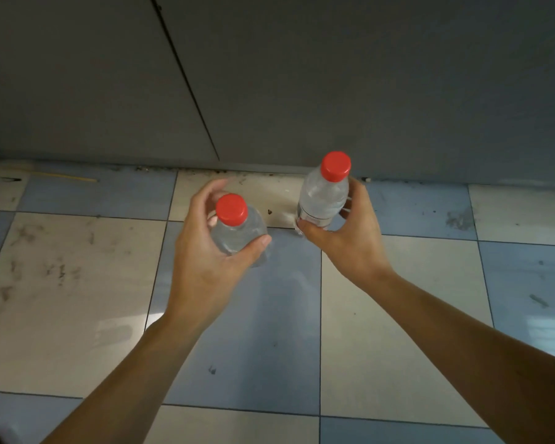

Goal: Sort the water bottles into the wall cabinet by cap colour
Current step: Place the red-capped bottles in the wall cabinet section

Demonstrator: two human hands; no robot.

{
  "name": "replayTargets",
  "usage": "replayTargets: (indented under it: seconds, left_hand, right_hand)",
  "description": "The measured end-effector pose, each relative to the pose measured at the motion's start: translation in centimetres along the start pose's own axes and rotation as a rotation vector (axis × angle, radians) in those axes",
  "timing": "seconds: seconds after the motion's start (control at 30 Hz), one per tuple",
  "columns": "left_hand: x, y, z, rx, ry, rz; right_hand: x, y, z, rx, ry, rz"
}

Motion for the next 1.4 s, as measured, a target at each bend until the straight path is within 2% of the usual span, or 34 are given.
replayTargets:
  seconds: [0.2,0.4,0.57,0.7,0.8,1.0,1.17,1.4]
  left_hand:
    - [-3.5,0.5,1.3,-0.043,0.038,-0.106]
    - [-5.4,0.3,2.4,-0.007,0.04,-0.141]
    - [-4.3,0.2,2.5,0.051,0.066,-0.122]
    - [-1.0,1.0,0.1,0.072,0.043,-0.119]
    - [3.2,2.2,-3.8,0.074,0.047,-0.138]
    - [13.7,4.9,-14.3,0.11,0.09,-0.214]
    - [24.4,4.7,-24.8,0.126,0.089,-0.189]
    - [42.1,2.9,-41.8,0.042,0.052,-0.128]
  right_hand:
    - [2.6,-0.6,1.3,0.039,-0.089,0.084]
    - [3.1,-1.1,2.7,0.101,-0.087,0.13]
    - [2.0,0.1,2.7,0.129,-0.065,0.182]
    - [-1.7,2.5,2.8,0.13,-0.093,0.208]
    - [-7.1,4.5,2.7,0.125,-0.076,0.206]
    - [-22.4,8.2,2.0,0.102,-0.091,0.201]
    - [-38.5,8.3,1.4,0.025,-0.143,0.143]
    - [-62.7,8.3,-0.7,-0.003,-0.19,0.089]
Point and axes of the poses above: each hand's wrist, its own y-axis away from the middle knuckle, its own z-axis out of the palm, x = y × z, the point moved 6 cm from there along -y, towards the middle knuckle, and after that the axes turned 5 degrees about -z, right-handed, at the moved point
